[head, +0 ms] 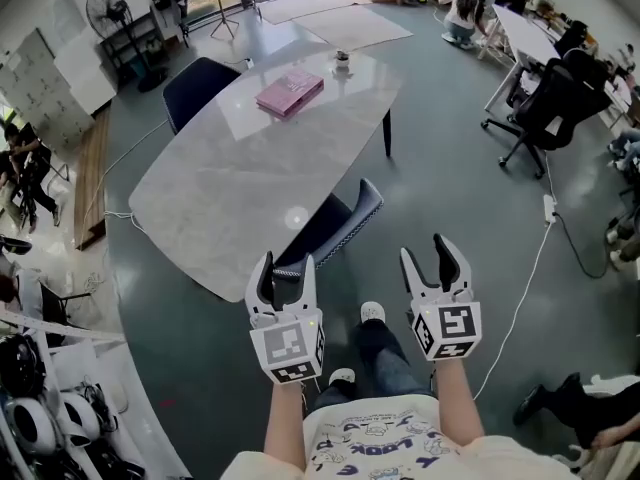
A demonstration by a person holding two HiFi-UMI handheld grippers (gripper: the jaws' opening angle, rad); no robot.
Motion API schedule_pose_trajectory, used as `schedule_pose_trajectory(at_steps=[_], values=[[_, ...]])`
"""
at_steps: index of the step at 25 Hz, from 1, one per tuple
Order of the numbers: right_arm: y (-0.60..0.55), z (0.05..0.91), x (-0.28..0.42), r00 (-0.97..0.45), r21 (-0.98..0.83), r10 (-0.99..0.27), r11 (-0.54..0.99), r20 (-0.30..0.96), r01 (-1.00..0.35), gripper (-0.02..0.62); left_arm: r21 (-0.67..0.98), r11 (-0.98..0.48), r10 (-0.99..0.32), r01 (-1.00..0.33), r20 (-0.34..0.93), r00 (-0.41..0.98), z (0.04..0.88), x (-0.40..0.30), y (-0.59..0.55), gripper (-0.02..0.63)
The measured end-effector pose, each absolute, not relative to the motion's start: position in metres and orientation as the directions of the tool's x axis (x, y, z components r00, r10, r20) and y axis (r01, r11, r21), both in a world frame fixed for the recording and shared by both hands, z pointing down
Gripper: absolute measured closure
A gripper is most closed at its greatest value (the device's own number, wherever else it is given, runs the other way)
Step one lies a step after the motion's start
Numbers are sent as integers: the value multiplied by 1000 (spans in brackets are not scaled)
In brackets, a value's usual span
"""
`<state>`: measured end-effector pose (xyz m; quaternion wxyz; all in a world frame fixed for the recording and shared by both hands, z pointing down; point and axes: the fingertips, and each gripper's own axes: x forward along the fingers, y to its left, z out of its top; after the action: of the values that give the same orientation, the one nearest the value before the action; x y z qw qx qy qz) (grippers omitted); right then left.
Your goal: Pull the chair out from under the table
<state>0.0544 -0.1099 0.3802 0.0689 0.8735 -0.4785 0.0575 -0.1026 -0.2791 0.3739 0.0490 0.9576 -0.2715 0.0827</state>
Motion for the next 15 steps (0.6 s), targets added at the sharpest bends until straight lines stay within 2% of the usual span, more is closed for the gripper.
schedule_pose_trajectory(at_steps=[15], values=[[-197, 405, 169, 362, 72, -899, -356, 247, -932, 327, 18, -760, -624, -649, 256, 738, 392, -18, -331, 345]])
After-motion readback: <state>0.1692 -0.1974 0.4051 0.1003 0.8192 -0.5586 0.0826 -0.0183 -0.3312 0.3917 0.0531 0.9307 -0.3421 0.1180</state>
